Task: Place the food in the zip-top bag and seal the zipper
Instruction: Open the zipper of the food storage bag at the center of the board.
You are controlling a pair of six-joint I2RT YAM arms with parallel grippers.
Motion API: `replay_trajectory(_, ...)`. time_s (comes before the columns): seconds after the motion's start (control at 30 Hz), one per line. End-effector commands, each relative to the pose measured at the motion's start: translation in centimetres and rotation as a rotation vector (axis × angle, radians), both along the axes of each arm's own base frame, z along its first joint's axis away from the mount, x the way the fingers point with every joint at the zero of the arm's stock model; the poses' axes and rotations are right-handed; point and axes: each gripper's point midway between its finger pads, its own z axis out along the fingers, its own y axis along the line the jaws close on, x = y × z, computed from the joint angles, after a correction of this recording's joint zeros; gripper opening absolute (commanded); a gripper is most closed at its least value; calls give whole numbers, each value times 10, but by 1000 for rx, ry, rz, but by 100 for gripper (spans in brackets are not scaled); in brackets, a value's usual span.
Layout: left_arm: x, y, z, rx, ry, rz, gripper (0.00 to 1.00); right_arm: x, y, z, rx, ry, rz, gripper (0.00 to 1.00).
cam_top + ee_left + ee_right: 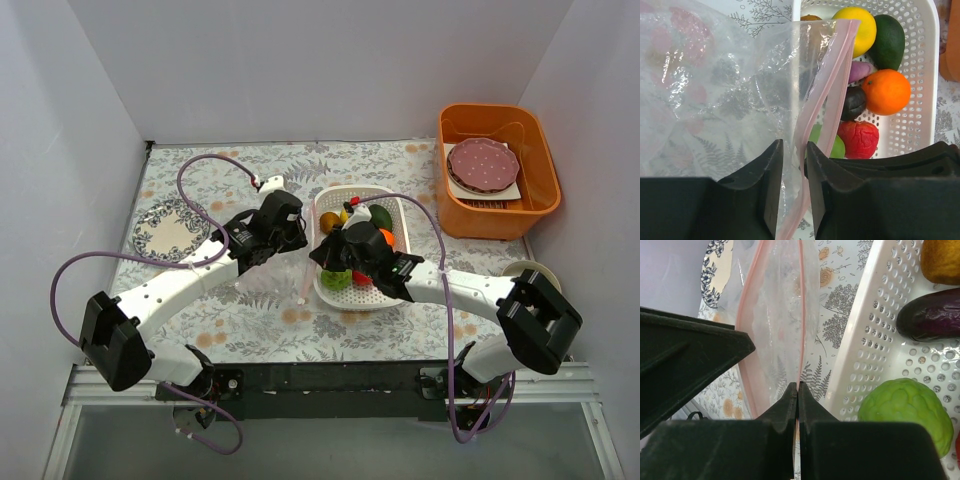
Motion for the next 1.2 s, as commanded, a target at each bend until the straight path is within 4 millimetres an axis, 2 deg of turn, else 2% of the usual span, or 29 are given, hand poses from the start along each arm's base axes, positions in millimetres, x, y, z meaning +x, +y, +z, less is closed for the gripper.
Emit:
replay_trajectory(0.0, 0, 3, 17, -15, -38, 10, 23, 3, 1, 24, 48, -65, -10, 1)
replay_trajectory(0.1, -2, 3, 20, -23, -41, 8, 22, 3, 0, 23, 46, -63, -10, 1)
replay_trajectory(0.33, -5, 5, 23, -13, -30, 0, 0, 4, 0, 21, 59, -56, -24, 1)
replay_trajectory(0.53, -11, 30, 31, 30, -33, 55, 0, 15, 5, 19, 49, -44, -37, 1)
replay_trajectory(0.57, -11, 34, 36, 38, -39, 61, 0, 17, 6, 12, 35, -33, -37, 1)
replay_trajectory(0.63, -15, 47, 41, 53, -38, 70, 0, 25, 9, 15, 38, -28, -40, 1)
replay_trajectory(0.67, -18, 52, 43, 67, -32, 67, 0, 26, 10, 7, 20, -15, -38, 1)
replay_trajectory(0.73, -19, 61, 51, 75, -38, 74, 0, 31, 16, 10, 18, -18, -32, 1)
replay_trajectory(0.97, -28, 90, 62, 145, 4, 96, 0, 39, 31, -11, -41, 25, -1, 1)
replay_trajectory(1.1, -23, 110, 67, 180, 8, 131, 0, 40, 38, -20, -66, 35, 36, 1)
replay_trajectory(1.17, -22, 109, 62, 197, 52, 92, 0, 39, 38, -34, -123, 60, 51, 1)
